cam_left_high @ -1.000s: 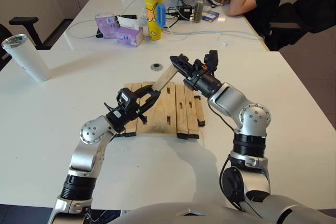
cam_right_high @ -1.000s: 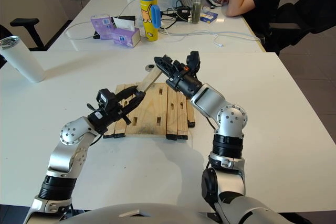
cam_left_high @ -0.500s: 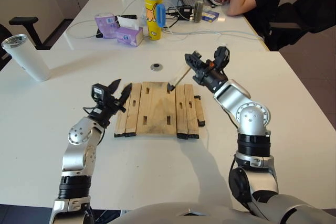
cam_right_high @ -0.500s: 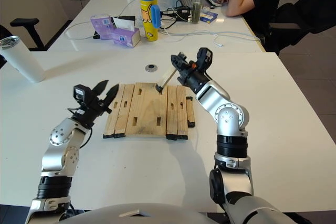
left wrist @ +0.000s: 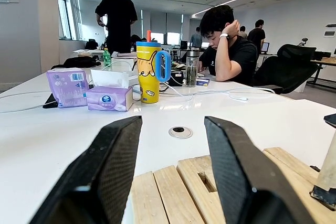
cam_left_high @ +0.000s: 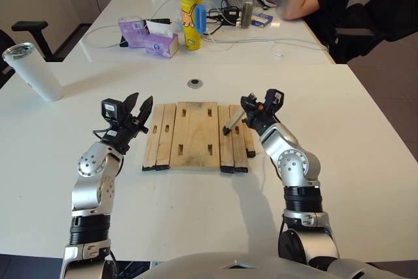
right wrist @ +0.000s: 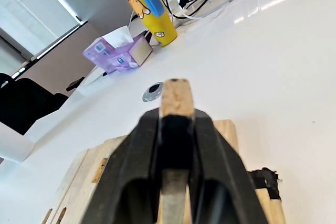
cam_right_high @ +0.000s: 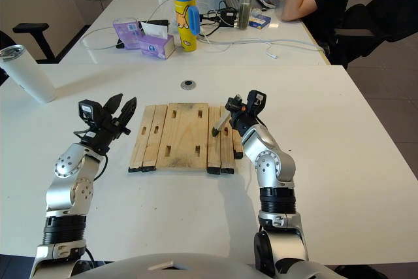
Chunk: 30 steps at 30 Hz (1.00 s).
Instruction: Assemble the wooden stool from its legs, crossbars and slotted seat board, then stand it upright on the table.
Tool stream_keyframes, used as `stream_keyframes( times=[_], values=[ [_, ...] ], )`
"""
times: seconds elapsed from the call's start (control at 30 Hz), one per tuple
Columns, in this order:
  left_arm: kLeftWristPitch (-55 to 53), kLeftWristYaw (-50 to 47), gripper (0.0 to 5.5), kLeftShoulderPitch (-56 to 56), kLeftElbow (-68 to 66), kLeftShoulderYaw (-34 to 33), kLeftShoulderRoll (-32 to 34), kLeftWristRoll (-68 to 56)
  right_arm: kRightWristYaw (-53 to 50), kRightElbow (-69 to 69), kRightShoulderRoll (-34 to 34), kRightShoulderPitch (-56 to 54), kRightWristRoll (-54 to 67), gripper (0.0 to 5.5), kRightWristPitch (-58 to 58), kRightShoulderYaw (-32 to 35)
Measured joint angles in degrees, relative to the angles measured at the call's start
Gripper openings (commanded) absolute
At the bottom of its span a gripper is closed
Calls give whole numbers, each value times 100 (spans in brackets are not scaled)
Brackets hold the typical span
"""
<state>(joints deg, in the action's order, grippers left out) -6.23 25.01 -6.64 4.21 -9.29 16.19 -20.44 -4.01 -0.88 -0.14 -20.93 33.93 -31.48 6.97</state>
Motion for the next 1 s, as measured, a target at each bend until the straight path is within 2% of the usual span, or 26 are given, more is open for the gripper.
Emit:
stream_keyframes(
  times=[0.37,0.5,0.7,0.73,0.87,1.0],
  values=[
    [-6,2,220,-36,-2,1,20,13,414,-588,-531,-179,-1483,43,989,-631],
    [-1,2,220,-36,-3,10,19,34,709,-773,-639,59,-2045,43,1746,-962],
    [10,4,220,-36,-4,28,18,40,1047,-1079,-679,317,-2450,43,2699,-1121],
    [12,4,220,-36,-4,28,18,40,1057,-1099,-679,316,-2451,82,2724,-1118],
    [25,-1,220,-35,-5,31,14,41,1120,-1433,-685,687,-2597,147,2334,-1135],
    [46,-1,220,-36,-5,65,-1,48,1046,-887,-704,450,-2813,165,2327,-1091]
  ],
)
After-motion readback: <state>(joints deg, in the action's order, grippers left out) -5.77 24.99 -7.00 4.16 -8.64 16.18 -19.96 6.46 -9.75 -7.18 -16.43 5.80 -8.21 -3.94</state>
